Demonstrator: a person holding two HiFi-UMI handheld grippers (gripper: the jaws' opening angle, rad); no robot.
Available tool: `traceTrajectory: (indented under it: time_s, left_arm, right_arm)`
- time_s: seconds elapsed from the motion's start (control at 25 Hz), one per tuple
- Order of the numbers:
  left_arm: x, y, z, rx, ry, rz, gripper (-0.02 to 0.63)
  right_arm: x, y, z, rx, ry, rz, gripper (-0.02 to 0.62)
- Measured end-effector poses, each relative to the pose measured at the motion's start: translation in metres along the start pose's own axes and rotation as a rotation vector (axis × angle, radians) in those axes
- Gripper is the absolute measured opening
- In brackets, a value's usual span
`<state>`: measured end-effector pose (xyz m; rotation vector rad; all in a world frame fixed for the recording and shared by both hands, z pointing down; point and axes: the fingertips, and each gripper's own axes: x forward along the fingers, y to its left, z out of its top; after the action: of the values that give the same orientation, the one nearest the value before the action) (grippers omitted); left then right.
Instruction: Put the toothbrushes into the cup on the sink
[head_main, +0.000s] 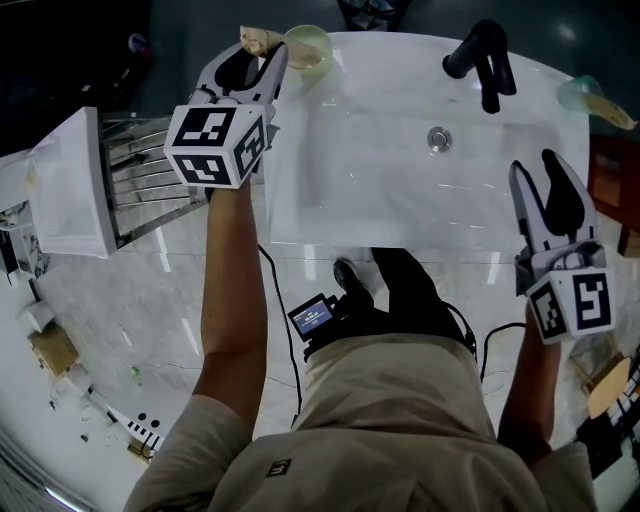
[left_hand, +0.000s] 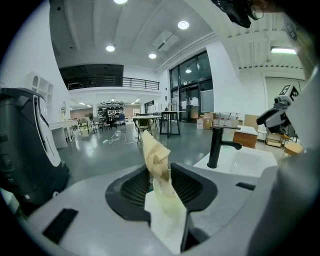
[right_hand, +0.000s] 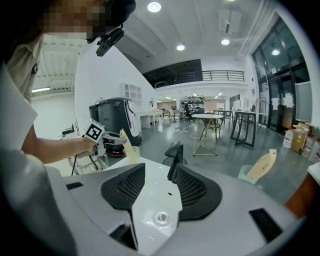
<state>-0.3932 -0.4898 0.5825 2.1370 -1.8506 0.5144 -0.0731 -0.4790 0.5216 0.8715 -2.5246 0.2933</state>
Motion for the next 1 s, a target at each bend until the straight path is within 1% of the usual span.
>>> traceTrajectory:
  time_s: [0.2, 0.36, 0.52, 0.72, 0.88, 1.0]
  left_arm:
    - [-0.009, 0.004, 0.001, 0.013, 0.001, 0.014, 0.208]
    - [-0.017, 0.008, 0.005, 0.018, 0.000, 0.019, 0.254]
    - [-0.029, 0.010, 0.008, 0.035, 0.005, 0.024, 0.267]
    - [-0.052, 0.012, 0.020, 0.060, -0.019, 0.030, 0.268]
    - [-0.078, 0.009, 0.039, 0.082, -0.056, 0.025, 0.268]
    - [-0.106, 0.005, 0.059, 0.102, -0.101, 0.026, 0.268]
  right_arm:
    - [-0.005, 0.011, 0.006, -0.009, -0.017, 0.015, 0.198]
    - [-0.009, 0.018, 0.011, -0.018, -0.028, 0.023, 0.198]
    - [-0.013, 0.028, 0.017, -0.023, -0.034, 0.029, 0.198]
    - [-0.018, 0.043, 0.027, -0.038, -0.051, 0.039, 0.198]
    - [-0.025, 0.057, 0.037, -0.051, -0.067, 0.045, 0.198]
    - [-0.035, 0.070, 0.049, -0.066, -0.089, 0.048, 0.198]
